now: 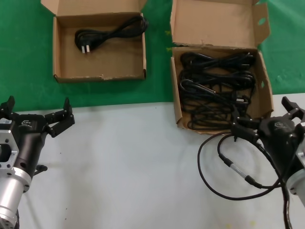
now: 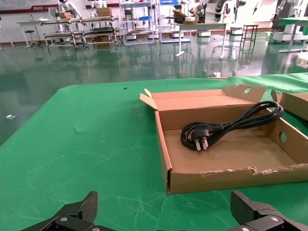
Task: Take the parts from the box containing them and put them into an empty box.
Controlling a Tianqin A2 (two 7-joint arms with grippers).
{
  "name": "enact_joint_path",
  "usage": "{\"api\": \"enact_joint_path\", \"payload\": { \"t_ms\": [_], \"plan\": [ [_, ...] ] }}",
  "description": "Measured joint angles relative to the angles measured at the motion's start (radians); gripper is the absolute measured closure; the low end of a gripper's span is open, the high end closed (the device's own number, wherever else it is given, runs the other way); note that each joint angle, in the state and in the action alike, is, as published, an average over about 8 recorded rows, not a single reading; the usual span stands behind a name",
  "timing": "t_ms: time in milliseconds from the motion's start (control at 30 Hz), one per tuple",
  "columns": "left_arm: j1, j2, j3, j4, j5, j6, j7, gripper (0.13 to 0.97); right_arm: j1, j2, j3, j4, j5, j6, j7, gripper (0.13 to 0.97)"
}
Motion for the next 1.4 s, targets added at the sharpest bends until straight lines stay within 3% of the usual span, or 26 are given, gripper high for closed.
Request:
{"api": "enact_joint_path", "payload": {
  "t_ms": [1400],
  "plan": [
    [0.0, 0.0, 0.0, 0.0, 0.0, 0.0, 0.0, 0.132, 0.0, 0.0, 0.0, 0.0, 0.0, 0.0, 0.0, 0.129]
  ]
}}
